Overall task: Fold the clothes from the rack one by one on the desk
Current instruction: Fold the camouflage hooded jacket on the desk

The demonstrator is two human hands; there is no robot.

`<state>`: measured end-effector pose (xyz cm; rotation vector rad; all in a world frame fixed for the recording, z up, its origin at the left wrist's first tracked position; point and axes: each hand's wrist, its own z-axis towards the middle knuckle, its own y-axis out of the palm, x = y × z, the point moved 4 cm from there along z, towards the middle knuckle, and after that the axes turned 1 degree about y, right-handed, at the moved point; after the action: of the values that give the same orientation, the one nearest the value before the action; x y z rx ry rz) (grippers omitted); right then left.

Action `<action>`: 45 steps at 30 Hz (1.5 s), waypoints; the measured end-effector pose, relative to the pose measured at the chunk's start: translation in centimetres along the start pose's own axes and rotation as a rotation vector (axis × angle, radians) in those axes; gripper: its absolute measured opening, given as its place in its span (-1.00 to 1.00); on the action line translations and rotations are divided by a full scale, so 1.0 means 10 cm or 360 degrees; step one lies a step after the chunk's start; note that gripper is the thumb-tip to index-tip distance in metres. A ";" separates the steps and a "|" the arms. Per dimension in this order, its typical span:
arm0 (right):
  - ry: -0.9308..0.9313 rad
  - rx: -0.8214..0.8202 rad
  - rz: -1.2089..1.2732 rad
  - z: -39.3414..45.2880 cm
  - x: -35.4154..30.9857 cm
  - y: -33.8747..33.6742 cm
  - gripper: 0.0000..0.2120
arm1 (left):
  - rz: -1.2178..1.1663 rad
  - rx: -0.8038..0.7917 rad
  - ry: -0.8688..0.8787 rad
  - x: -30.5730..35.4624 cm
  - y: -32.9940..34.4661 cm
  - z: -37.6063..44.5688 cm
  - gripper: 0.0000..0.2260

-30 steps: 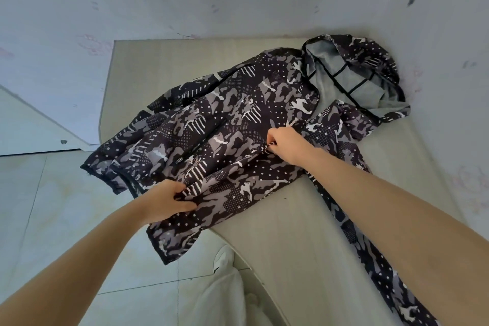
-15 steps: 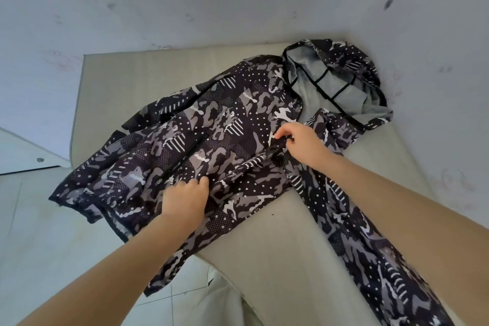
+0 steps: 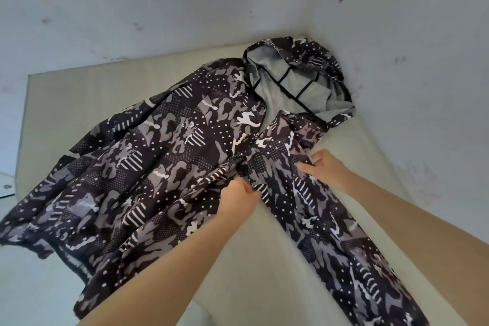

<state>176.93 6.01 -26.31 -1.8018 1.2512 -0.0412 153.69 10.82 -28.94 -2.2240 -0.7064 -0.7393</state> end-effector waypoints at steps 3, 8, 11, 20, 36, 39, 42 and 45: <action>0.0030 -0.0023 0.0067 0.02 0.15 0.00 -0.54 | -0.0282 0.0017 -0.0133 0.03 0.18 0.05 -0.80; -0.0074 0.0006 0.0139 -0.08 0.08 -0.10 -0.74 | -0.0410 0.0202 -0.0100 0.06 0.26 -0.01 -0.83; -0.0182 0.0089 0.0296 -0.19 -0.05 -0.21 -0.77 | -0.0484 0.0262 0.0033 0.12 0.13 -0.08 -0.83; -0.0487 0.0346 0.0482 -0.22 -0.93 -0.59 -0.81 | -0.0509 0.0461 0.0393 0.43 -0.77 -0.05 -0.79; -0.0383 0.0473 0.0165 1.13 -2.06 -0.21 -0.76 | -0.0294 0.0396 0.0100 0.28 -1.37 1.20 -0.90; -0.0315 0.0463 0.0097 1.36 -2.06 -0.07 -0.78 | -0.0041 0.0407 0.0148 0.25 -1.38 1.30 -0.89; -0.0226 0.0411 0.0051 1.49 -2.03 0.06 -0.72 | 0.0272 0.0446 0.0215 0.24 -1.36 1.35 -0.86; -0.0218 0.0352 -0.0002 1.57 -1.99 0.14 -0.69 | 0.0430 0.0483 0.0222 0.23 -1.36 1.37 -0.84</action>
<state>173.94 31.23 -27.67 -1.5875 1.1034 -0.0537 150.48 29.94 -29.95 -1.9209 -0.4075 -0.6006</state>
